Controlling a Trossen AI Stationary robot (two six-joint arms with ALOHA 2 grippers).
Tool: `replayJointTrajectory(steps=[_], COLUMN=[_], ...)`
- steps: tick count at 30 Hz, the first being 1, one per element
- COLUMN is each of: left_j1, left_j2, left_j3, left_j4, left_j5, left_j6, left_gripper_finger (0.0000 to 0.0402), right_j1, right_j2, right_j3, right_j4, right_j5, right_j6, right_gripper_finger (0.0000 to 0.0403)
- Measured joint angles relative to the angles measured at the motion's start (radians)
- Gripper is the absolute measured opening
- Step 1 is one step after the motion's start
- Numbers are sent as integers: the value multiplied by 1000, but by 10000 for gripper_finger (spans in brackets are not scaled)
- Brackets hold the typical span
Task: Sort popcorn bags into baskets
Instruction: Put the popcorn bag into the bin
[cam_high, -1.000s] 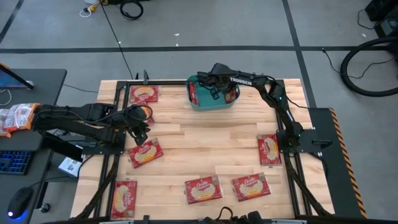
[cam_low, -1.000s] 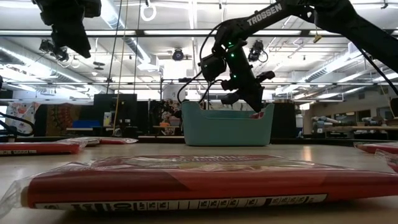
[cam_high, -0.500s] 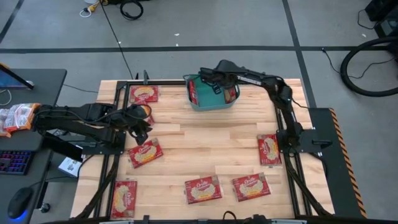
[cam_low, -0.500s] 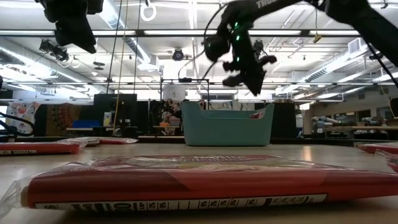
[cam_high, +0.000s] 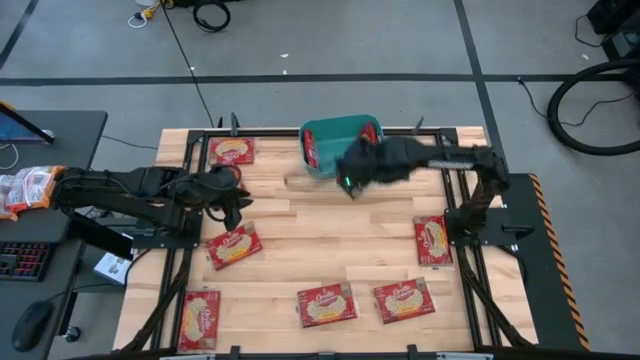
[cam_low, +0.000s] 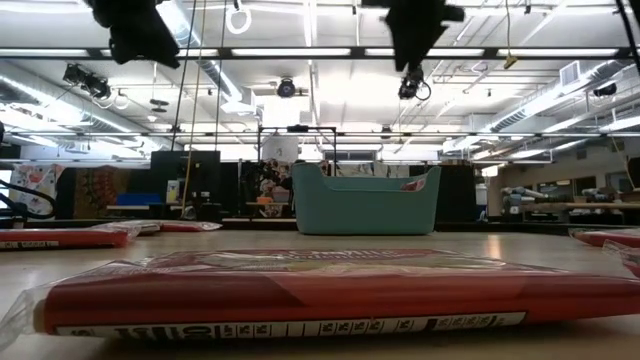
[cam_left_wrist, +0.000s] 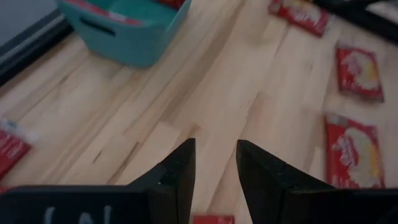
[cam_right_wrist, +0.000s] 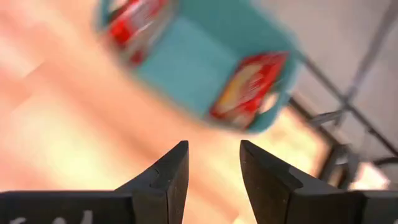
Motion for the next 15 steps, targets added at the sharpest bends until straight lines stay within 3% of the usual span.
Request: replayJointTrajectory(steps=[5, 10, 15], left_j1=[0, 0, 1], left_j2=[0, 0, 0], left_j3=[0, 0, 0], left_j4=[94, 125, 126], left_j5=[-3, 0, 8], left_j6=[22, 62, 103], left_gripper_finger=[121, 121, 121], right_j1=[154, 267, 334], right_j2=[-46, -56, -56], right_j3=[-160, -383, -600], right_j4=[0, -1, -1], right_j5=[-204, -400, -490], right_j6=[253, 483, 711], right_gripper_finger=[153, 191, 238])
